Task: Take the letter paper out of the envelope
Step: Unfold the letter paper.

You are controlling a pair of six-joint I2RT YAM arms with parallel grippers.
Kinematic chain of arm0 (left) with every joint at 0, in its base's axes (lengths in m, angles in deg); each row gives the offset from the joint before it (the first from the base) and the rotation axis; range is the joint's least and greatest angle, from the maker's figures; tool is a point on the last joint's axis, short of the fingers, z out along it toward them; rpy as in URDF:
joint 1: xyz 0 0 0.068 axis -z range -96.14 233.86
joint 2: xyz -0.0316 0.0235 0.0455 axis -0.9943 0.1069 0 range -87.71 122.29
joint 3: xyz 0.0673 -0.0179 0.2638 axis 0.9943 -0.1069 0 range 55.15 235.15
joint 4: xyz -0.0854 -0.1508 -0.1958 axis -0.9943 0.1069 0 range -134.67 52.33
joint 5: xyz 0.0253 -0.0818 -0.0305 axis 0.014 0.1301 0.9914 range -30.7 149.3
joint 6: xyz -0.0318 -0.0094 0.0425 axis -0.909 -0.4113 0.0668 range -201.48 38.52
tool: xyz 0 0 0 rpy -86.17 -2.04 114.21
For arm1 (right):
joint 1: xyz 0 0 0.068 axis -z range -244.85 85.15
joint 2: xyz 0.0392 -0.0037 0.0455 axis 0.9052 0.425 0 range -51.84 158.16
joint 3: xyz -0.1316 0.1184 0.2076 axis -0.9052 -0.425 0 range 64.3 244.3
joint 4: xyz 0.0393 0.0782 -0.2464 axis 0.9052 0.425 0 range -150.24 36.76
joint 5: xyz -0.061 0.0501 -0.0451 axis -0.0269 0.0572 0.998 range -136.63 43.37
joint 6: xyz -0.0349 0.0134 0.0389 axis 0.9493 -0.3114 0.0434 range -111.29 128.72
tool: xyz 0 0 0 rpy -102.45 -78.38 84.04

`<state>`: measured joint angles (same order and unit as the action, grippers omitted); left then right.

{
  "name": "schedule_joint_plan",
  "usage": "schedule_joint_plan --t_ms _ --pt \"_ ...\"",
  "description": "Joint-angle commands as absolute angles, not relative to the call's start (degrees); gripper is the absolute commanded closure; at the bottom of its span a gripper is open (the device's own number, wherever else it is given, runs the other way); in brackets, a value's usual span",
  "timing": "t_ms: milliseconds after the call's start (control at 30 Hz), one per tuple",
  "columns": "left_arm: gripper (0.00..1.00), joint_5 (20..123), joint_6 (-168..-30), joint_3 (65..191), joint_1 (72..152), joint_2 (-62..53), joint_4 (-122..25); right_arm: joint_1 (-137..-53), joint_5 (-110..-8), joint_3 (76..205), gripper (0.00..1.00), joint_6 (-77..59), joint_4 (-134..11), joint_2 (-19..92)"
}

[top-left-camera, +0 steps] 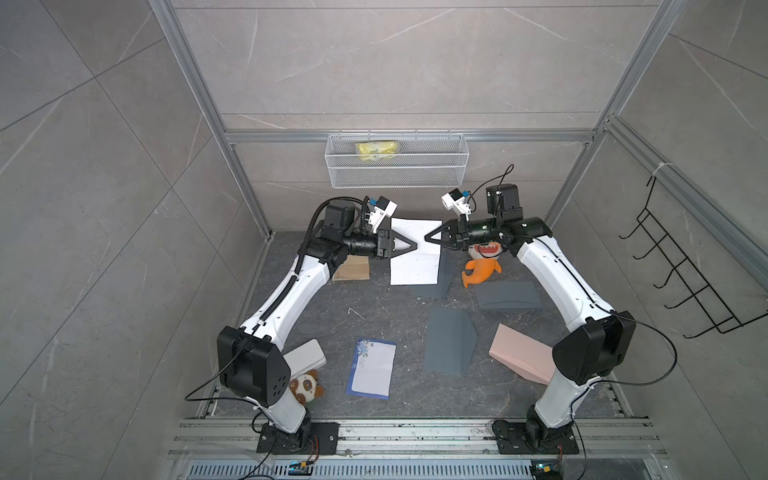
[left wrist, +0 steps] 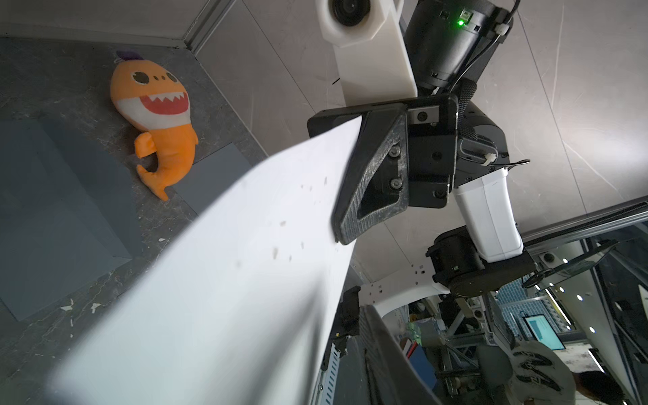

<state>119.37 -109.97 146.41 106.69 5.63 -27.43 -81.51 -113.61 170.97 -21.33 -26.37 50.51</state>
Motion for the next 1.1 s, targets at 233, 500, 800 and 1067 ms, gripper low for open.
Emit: schedule_joint_plan --t_ms 233,500,800,1067 --pt "0.79 117.0 -109.6 147.8 106.6 4.4 -26.4 -81.1 -112.9 171.1 1.00 -23.7 -30.1 49.8" --pt "1.00 114.2 -110.4 149.0 106.5 5.3 -24.4 -81.1 -112.3 168.8 1.00 -23.8 -30.9 48.7" --pt "1.00 110.9 -110.2 150.0 106.5 5.7 -21.9 -81.2 -106.8 168.3 0.92 -19.3 -25.9 47.1" --pt "1.00 103.6 -107.2 153.6 106.5 6.4 -13.5 -81.1 -99.0 168.1 0.73 -17.3 -23.3 44.7"
